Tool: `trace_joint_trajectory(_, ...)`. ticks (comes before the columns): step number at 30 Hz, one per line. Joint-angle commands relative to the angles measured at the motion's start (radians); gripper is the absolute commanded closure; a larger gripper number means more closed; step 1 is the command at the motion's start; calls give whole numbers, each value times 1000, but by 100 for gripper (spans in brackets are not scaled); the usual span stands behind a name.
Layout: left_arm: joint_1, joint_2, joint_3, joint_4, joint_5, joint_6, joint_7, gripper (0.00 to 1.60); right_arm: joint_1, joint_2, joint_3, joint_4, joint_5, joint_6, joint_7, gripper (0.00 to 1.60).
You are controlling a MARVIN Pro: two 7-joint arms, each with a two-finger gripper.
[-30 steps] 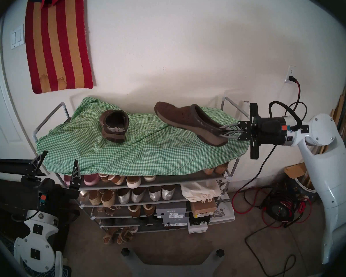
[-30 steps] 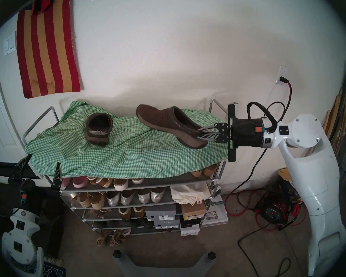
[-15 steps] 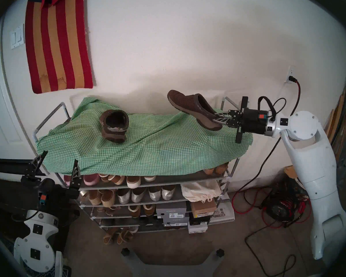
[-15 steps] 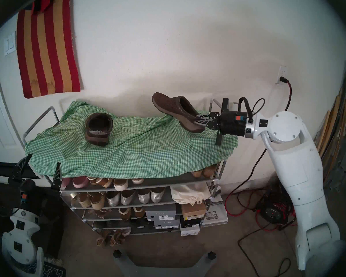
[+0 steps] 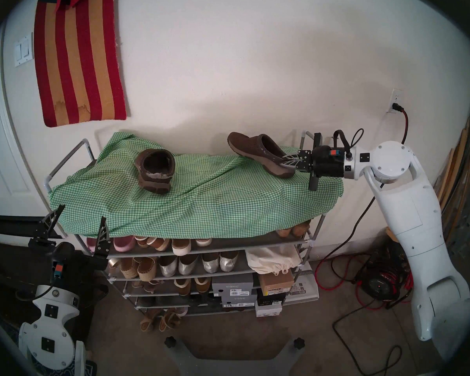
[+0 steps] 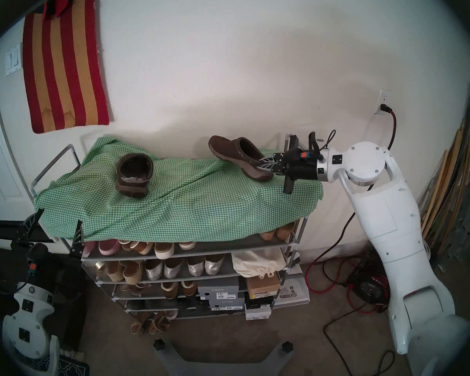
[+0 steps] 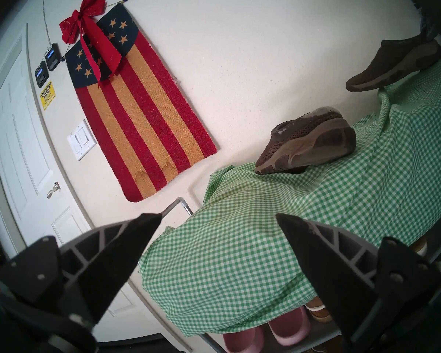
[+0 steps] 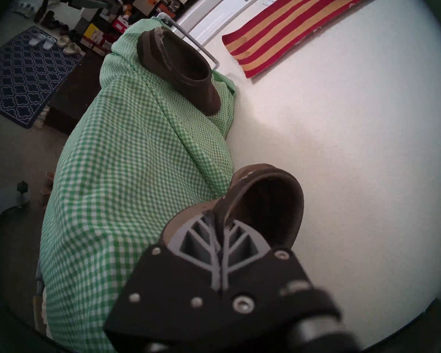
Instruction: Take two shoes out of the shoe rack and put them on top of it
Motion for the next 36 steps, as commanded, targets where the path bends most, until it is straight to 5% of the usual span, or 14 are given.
trace_joint_trajectory(1,0,2,-2,-9,3,4,-1,0,85,11,-18,-3,18,34,76,0)
trace_joint_trajectory(18,-1,1,-2,-9,3,4,-2,0,168,76,74,-55,82,133,206,0)
trace_joint_trajectory(36,-2,0,-2,-9,3,2,-2,0,-88,44,335,-290,280,238,193,0)
